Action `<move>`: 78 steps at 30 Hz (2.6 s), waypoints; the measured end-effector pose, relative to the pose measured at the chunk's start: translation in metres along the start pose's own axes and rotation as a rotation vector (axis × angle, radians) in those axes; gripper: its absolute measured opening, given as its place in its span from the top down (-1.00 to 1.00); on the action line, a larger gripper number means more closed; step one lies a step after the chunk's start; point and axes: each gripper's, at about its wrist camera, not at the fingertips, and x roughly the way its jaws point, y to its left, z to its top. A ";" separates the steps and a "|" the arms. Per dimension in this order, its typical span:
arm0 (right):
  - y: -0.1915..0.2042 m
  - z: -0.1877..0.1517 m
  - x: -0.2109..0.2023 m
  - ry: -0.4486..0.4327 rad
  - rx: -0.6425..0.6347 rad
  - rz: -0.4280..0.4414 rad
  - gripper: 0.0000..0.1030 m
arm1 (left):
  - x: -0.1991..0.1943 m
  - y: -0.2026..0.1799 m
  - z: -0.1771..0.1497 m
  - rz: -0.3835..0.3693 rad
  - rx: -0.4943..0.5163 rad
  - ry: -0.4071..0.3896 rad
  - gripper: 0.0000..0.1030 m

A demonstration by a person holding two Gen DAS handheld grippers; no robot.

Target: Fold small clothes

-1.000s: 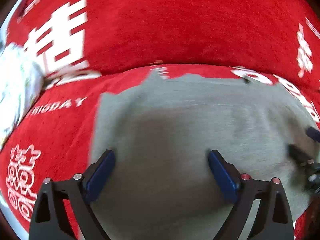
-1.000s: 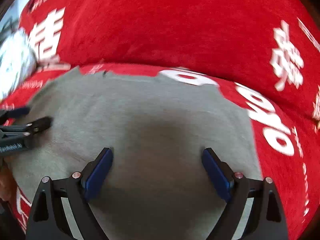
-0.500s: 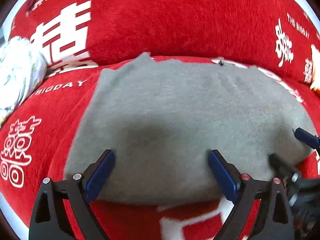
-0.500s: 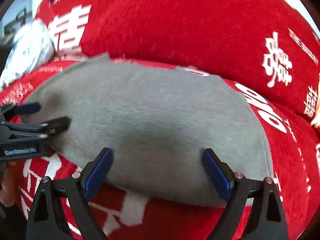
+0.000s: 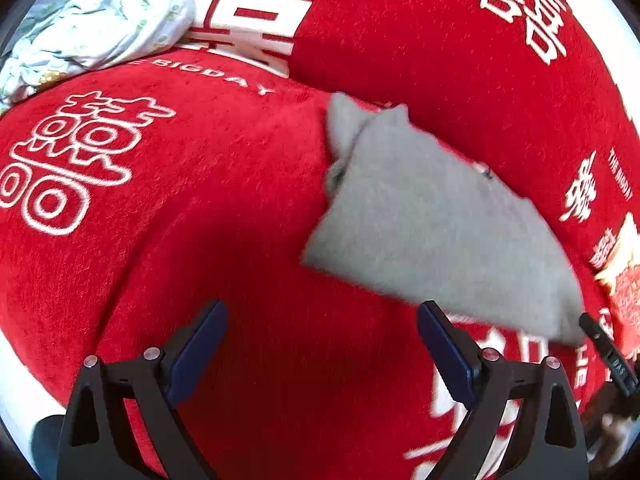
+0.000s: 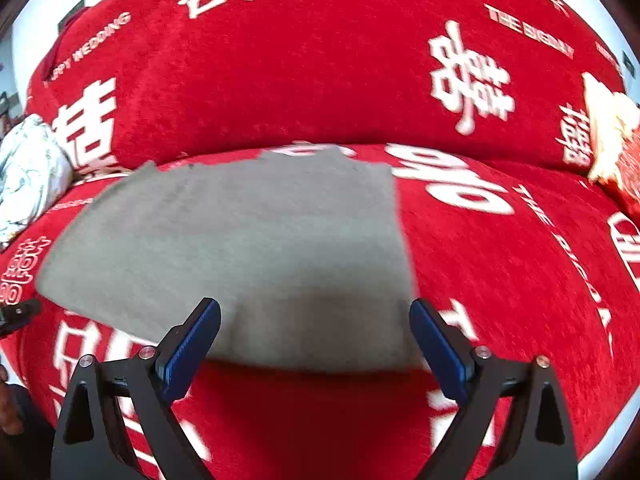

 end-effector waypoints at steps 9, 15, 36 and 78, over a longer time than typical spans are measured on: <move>0.073 0.033 0.018 -0.014 -0.109 0.065 -0.87 | 0.043 -0.003 0.042 -0.226 -0.158 0.004 0.52; 0.121 0.071 0.053 0.047 -0.145 0.157 -0.87 | 0.051 0.015 0.040 -0.336 -0.240 0.000 0.67; 0.323 0.115 0.204 0.299 -0.453 0.128 0.36 | 0.043 -0.004 0.040 -0.199 -0.093 -0.028 0.71; 0.288 0.168 0.167 0.243 -0.366 0.269 0.73 | 0.013 -0.049 0.041 -0.170 0.014 -0.073 0.81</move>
